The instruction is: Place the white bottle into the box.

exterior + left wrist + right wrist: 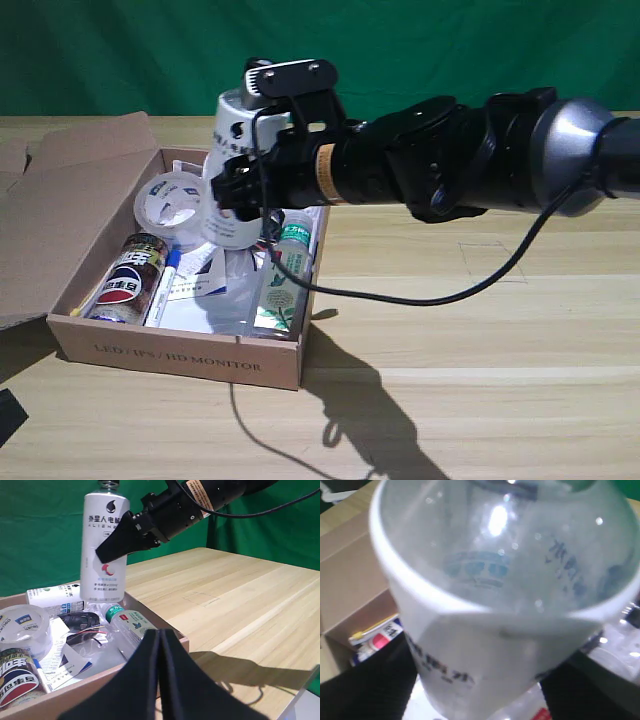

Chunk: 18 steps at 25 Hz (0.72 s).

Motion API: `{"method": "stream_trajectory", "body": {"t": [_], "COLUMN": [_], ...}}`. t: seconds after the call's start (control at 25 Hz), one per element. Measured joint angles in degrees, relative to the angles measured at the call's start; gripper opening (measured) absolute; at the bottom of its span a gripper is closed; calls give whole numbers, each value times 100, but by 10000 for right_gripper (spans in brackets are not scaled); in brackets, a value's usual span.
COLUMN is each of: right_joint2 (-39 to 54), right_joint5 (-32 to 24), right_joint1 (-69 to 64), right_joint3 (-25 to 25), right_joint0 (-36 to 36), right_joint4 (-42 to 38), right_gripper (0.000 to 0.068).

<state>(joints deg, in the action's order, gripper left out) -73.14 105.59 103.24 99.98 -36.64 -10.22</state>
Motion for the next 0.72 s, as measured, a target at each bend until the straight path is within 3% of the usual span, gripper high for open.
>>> {"method": "stream_trajectory", "body": {"t": [0.44,0.6,0.72], "right_joint2": [-505,-519,-544], "right_joint5": [5,5,10], "right_joint1": [1095,1040,843], "right_joint3": [79,93,86], "right_joint0": [-310,-310,-310], "right_joint4": [-841,-789,-778], "right_gripper": [528,645,679]}}
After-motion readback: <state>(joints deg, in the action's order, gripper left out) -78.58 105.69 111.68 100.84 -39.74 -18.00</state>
